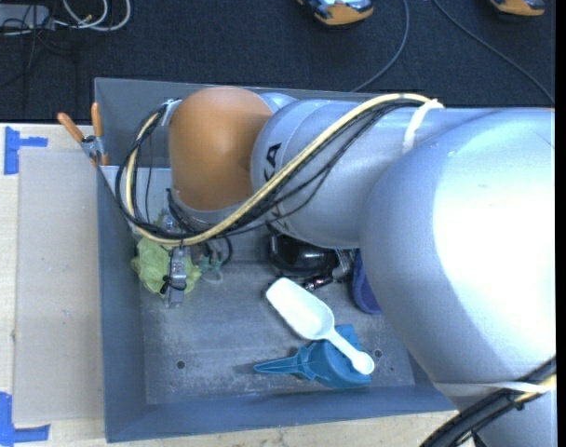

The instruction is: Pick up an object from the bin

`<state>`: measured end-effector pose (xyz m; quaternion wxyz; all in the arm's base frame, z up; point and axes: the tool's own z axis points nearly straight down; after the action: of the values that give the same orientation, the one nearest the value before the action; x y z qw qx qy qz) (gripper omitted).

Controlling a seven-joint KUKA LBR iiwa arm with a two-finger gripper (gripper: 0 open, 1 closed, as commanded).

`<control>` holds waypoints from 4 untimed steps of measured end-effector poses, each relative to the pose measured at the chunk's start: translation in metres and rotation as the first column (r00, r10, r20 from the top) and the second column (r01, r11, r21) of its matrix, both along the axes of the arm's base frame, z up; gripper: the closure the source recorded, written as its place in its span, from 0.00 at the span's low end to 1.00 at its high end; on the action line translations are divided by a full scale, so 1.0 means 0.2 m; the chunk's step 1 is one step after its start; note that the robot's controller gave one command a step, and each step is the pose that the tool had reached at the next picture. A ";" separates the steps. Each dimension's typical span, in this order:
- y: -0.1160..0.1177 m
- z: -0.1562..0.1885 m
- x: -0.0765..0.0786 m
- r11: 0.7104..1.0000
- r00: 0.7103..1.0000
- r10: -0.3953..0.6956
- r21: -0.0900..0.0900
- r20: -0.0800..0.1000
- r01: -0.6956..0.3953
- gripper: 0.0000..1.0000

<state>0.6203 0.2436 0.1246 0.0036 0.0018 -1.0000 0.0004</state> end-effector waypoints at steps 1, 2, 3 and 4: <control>-0.27 -0.27 -0.01 0.973 0.973 0.230 0.001 0.007 -0.230 0.00; -0.49 -0.27 0.00 0.927 0.927 0.375 0.000 0.010 -0.375 0.00; -0.22 -0.21 -0.41 0.786 0.786 0.618 0.002 0.009 -0.618 0.00; -0.23 -0.21 -0.41 0.790 0.790 0.614 0.000 0.010 -0.614 1.00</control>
Offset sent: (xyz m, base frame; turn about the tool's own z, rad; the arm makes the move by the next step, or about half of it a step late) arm -0.0039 -0.0522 -0.0546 -0.2344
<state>0.5387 0.1974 0.0832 -0.0012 0.3260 -0.9454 -0.0003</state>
